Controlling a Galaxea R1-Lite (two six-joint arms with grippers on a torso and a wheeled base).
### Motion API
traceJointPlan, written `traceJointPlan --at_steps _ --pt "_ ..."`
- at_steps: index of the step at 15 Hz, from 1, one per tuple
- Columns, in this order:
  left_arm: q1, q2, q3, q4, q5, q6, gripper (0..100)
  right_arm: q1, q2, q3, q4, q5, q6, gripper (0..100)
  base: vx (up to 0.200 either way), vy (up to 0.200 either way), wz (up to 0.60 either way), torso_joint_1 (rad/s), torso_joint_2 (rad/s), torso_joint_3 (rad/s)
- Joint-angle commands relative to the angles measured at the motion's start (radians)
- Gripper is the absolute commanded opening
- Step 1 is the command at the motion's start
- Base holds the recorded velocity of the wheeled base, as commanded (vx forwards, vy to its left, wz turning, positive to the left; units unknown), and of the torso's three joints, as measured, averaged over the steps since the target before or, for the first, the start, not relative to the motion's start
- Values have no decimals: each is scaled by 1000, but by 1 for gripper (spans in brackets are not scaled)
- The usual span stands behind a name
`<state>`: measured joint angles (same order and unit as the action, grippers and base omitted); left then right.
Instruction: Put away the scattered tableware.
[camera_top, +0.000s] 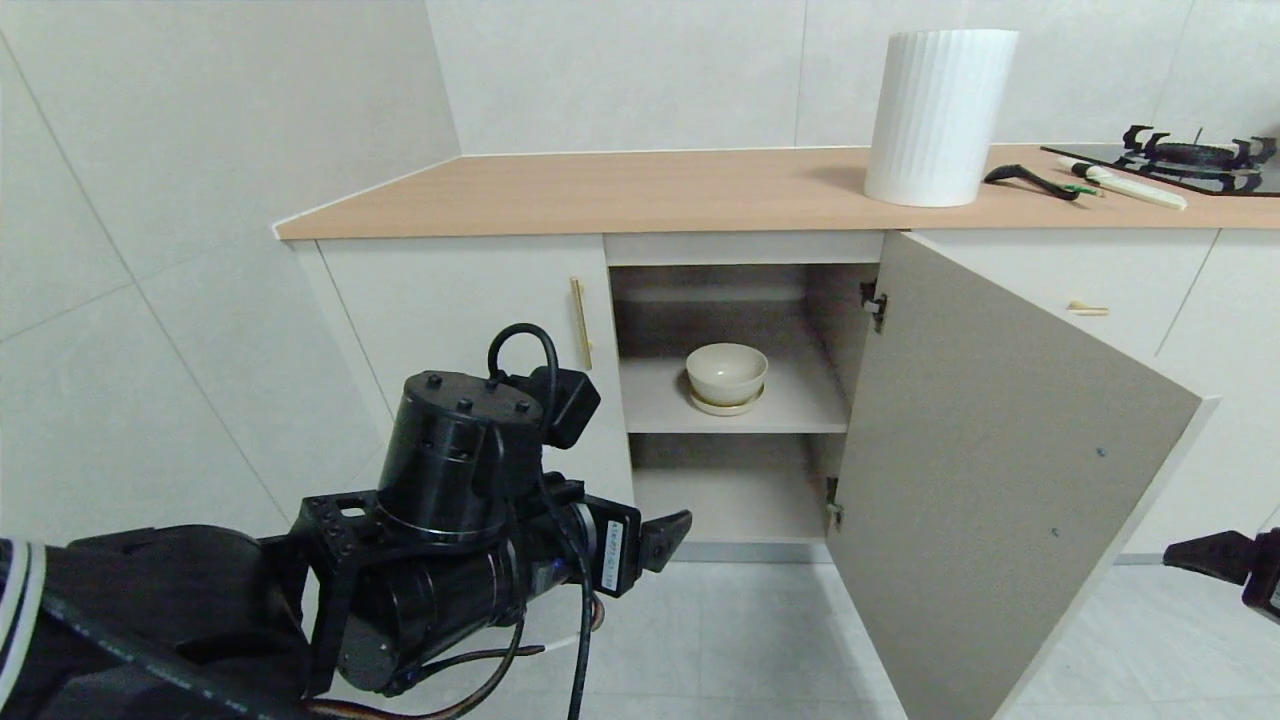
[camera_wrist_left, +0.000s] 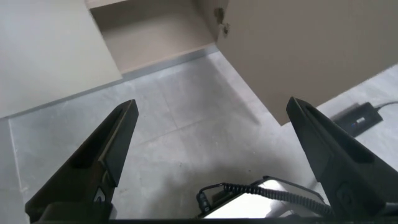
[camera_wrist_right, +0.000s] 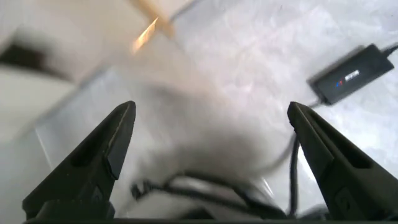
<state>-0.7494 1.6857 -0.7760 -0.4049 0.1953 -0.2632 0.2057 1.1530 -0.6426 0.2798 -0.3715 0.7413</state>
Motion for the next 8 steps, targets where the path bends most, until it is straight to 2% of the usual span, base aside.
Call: traceJointPlan --at_steps 1,5,8 --pt "1 -3 0 0 1 -1 100 -100 90 -9 -68 -4 -33 100 0 0 0 0 0 0" --pt "1 -9 0 0 1 -1 100 -229 238 -9 -223 -1 -71 100 0 0 0 0 0 0" --pt "1 -9 0 0 1 -1 100 -267 356 -12 -349 2 -97 100 0 0 0 0 0 0"
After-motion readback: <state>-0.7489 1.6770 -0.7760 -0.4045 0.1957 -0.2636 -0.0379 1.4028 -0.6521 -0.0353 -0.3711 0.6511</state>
